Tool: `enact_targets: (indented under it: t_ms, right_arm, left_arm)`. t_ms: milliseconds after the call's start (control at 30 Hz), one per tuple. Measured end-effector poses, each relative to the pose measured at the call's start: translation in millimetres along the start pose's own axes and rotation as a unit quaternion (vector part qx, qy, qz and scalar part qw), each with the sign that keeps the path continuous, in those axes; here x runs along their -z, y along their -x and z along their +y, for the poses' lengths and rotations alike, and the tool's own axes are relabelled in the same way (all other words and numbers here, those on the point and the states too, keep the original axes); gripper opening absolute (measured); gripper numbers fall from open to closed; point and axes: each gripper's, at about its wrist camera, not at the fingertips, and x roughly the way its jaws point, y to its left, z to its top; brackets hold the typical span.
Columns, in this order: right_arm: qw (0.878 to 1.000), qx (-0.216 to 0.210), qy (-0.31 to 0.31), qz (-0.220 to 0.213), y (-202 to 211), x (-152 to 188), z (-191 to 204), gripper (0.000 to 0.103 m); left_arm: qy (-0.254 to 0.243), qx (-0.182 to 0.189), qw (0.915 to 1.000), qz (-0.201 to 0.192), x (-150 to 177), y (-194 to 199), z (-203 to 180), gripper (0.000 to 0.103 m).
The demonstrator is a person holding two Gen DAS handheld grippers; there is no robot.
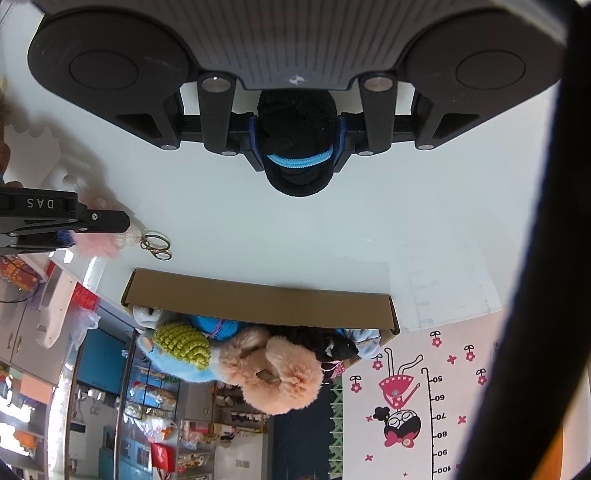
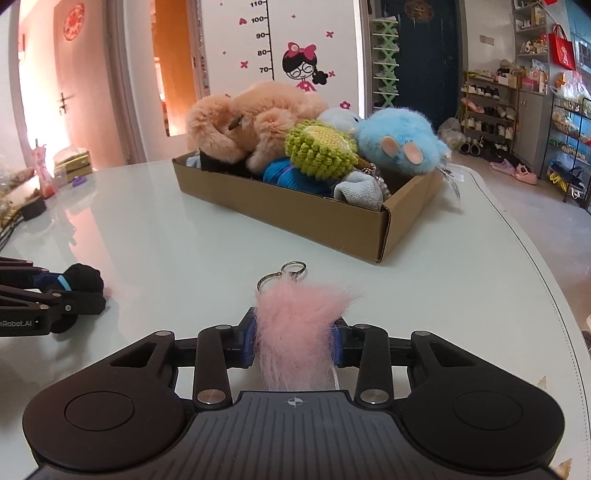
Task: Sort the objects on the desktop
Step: 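Close left tool on the black plush while right tool grasps the pink pompom keychain, then lift the black plush and pink pompom and carry them over the box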
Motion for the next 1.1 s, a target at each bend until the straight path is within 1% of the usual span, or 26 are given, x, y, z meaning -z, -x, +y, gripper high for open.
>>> enact_targets:
  t_ms: [300, 667, 867, 967, 1100]
  right_arm:
    - [0.999, -0.014, -0.029, -0.021, 14, -1, -6, 0.043]
    - [0.994, -0.04, -0.091, -0.046, 34, -6, -22, 0.043]
    - [0.993, -0.044, -0.096, -0.06, 50, -25, -25, 0.043]
    - [0.992, -0.048, -0.097, -0.067, 57, -38, -28, 0.043]
    - [0.993, -0.045, -0.085, -0.074, 63, -57, -28, 0.043]
  left_arm:
    - [-0.001, 0.004, 0.9998, -0.019, -10, 18, -1, 0.033]
    - [0.016, 0.001, 0.9995, -0.028, -24, 33, 13, 0.033]
    - [0.021, 0.003, 0.9992, -0.035, -42, 39, 22, 0.033]
    - [0.027, 0.012, 0.999, -0.034, -51, 40, 26, 0.033]
    - [0.023, 0.024, 0.9989, -0.034, -67, 42, 29, 0.033]
